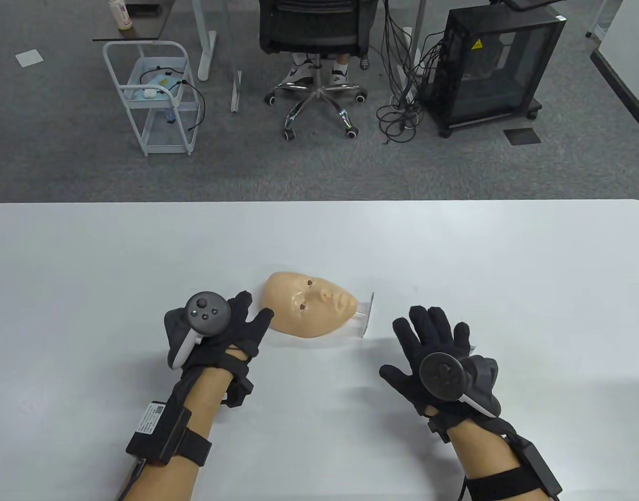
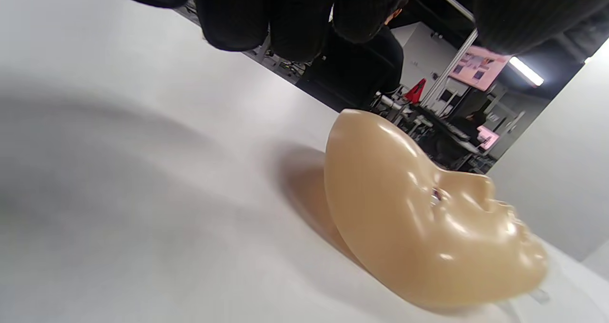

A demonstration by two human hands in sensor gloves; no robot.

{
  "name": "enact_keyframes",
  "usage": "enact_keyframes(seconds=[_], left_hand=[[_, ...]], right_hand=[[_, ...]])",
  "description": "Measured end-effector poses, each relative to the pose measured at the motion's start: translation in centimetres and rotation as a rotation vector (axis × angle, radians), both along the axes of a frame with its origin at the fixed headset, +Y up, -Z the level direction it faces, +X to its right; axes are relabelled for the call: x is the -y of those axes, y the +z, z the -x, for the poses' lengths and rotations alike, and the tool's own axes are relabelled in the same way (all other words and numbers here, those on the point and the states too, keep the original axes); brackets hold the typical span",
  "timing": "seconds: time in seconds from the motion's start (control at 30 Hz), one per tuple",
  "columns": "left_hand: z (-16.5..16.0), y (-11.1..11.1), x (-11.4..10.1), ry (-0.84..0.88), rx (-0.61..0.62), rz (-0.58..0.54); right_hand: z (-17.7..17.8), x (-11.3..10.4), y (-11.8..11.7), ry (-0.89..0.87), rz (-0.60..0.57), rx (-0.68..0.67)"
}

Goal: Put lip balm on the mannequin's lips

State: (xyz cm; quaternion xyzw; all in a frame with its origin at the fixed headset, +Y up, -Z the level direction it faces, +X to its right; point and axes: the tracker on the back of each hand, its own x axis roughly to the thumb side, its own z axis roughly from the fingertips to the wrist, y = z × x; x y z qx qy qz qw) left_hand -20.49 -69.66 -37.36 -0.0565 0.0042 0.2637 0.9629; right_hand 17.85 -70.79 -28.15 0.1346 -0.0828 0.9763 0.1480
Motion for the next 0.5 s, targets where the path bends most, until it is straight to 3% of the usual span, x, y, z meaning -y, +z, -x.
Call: enact_keyframes(seconds=[0.27,0.5], left_hand=[[-3.1,-7.2,1.6,0.114,-0.171,0.124],[-5.2,-9.3,2.7,0.076,-0.228,0.223]], right_hand=[[-0.4,-0.3,0.0,-0.017,-0.008,0.003],[-0.5,-0.4,0.1,-0.025,-0.017,0.008]])
